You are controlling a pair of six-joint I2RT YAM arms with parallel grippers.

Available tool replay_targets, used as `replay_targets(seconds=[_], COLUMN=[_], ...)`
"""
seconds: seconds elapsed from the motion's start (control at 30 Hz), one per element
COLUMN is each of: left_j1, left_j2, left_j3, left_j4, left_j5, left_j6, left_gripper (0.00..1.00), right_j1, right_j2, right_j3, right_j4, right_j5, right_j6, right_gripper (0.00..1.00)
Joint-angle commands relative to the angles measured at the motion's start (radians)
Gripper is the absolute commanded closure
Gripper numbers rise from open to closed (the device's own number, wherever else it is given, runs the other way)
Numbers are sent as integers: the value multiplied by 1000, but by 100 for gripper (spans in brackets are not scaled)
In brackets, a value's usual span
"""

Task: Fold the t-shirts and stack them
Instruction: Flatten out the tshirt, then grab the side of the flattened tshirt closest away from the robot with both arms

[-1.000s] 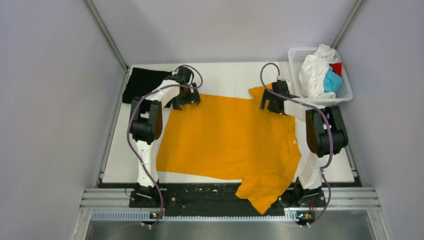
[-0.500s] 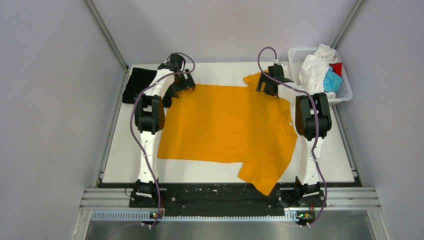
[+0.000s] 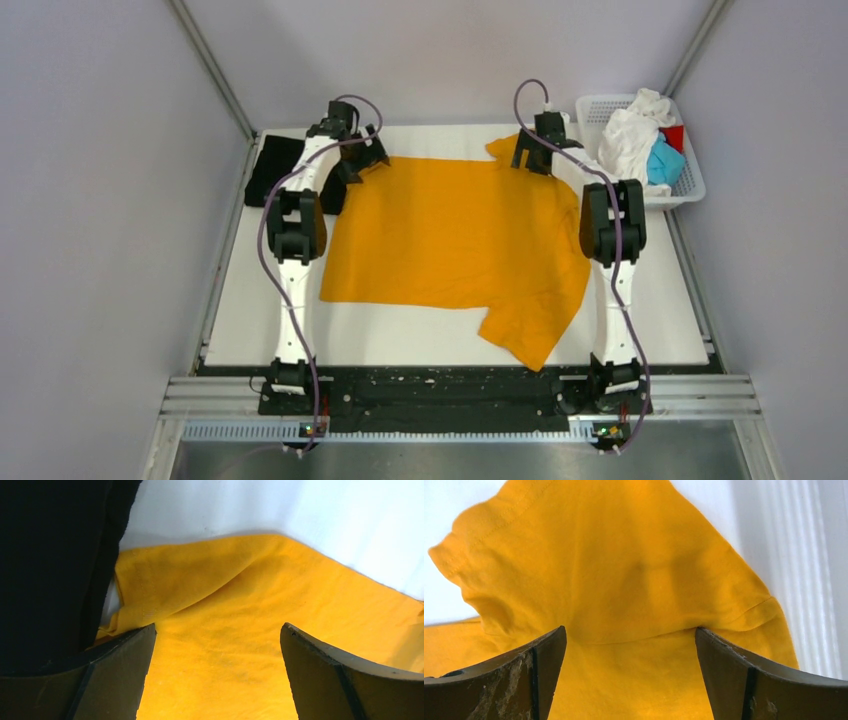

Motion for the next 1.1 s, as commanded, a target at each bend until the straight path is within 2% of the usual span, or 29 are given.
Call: replay_targets(seconds=[0.0,0.1,0.17,0.37,0.53,0.67,0.8,0.9,1.07], left_j1=[-4,-12,-21,-47,-47,-47,-47,-47,-45], left_j2=[-88,-190,-281,-653,-898,-1072,-1205,-1244,-1207], left_j3=[9,-36,-121,-597,-977,-1231,-1423,-1500,-1544], left_j4=[38,22,26,100,81,37,3,1,8], left_j5=[14,-17,-46,-161,-278,-364,-399,-402,-460], left_j6=[31,49,57,31,-72,-170,-252,-308,-394], left_gripper=[1,1,1,1,1,1,3,4,20], right_j1=[2,21,38,54,44,33,31,31,31], right_j2=[-100,-203,-288,-601,-785,-828,-833,-824,-817], right_j3=[21,-38,-92,-411,-659,-732,-756,-755,-758], right_j4=[-35,-38,-35,81,208,221,220,212,209], right_j5=[-38,-46,-35,-50,-15,-11,-43,-43,-40], right_j6=[-83,-183,-218,-193,-144,-115,-112,-110,-112], right_gripper=[1,1,1,1,1,1,1,1,1])
